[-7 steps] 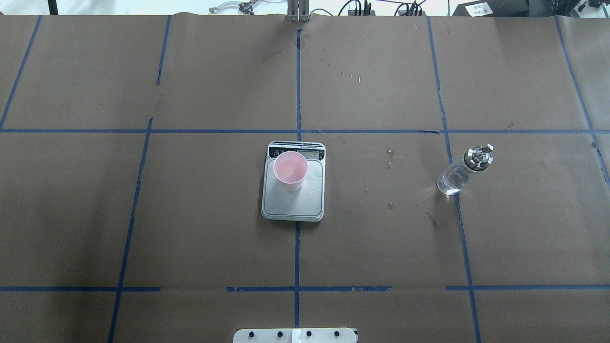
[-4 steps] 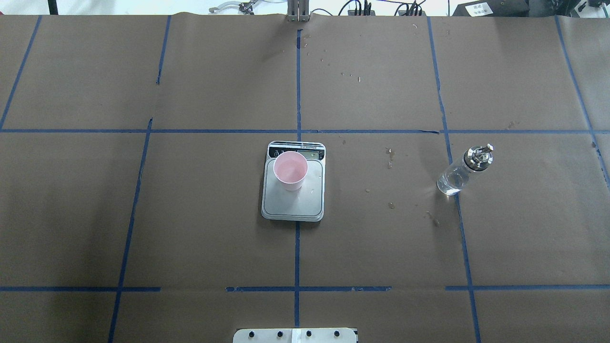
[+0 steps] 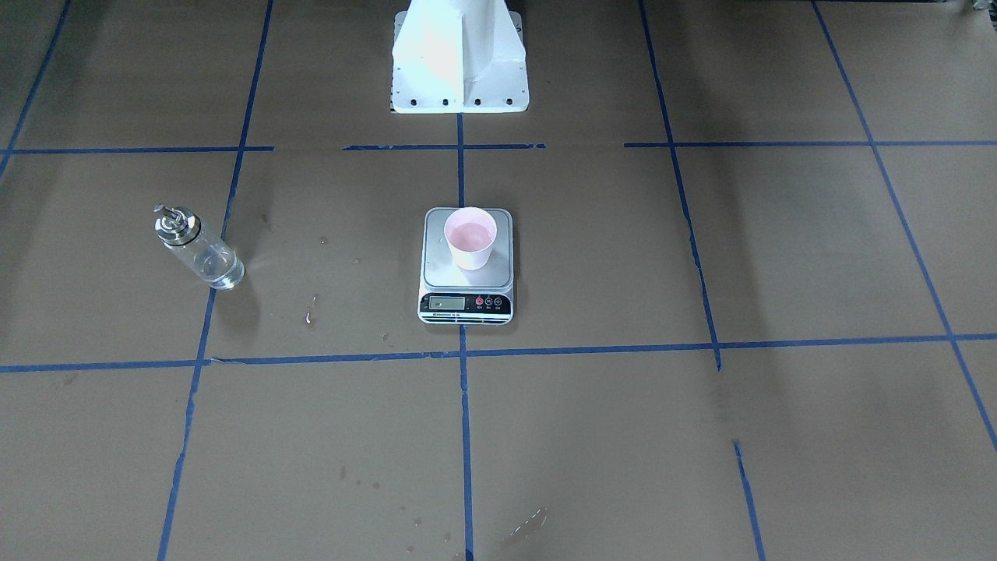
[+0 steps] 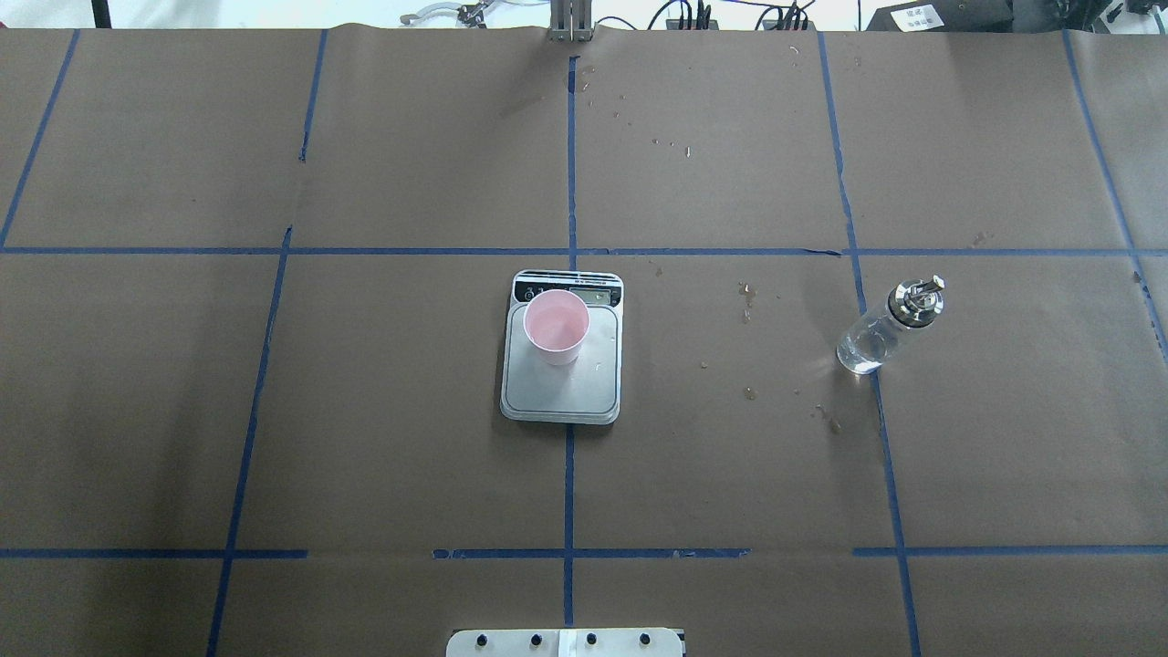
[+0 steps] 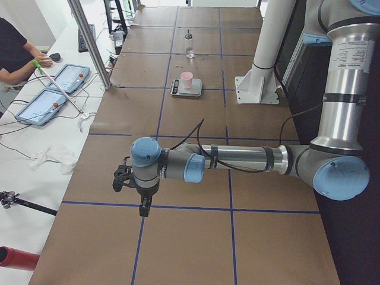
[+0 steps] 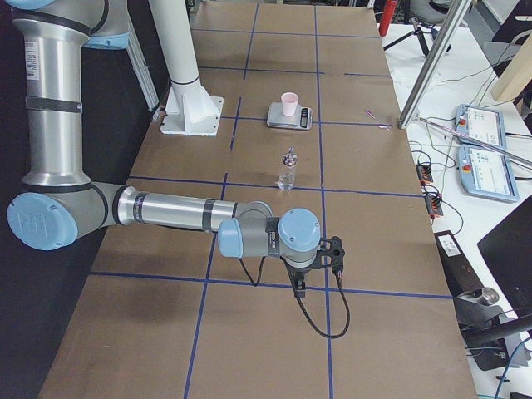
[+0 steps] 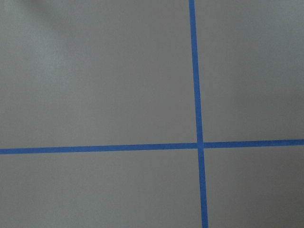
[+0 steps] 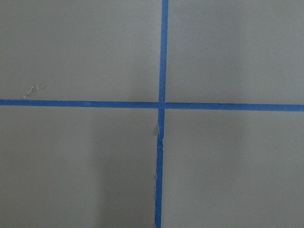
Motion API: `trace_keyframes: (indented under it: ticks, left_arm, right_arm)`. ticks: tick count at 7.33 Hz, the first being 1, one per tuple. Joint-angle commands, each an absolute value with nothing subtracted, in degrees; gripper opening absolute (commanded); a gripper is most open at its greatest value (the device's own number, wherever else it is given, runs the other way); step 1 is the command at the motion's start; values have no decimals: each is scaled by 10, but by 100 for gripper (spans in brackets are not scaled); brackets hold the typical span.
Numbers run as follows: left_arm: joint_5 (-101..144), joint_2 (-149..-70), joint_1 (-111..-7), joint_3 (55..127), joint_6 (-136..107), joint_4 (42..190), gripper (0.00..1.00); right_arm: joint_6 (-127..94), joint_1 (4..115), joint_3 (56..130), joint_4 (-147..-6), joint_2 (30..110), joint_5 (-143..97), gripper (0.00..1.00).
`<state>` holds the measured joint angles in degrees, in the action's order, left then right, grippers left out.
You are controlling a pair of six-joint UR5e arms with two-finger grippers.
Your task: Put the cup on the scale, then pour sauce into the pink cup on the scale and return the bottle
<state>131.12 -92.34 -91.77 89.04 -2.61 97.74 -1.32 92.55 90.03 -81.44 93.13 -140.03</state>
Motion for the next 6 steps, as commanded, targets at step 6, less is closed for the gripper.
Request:
trace_keyframes:
  ticks: [6]
  left_arm:
    - [1311, -902, -918, 912, -25, 981, 100]
  right_arm:
    - [-13, 925, 904, -814, 935, -1400, 100]
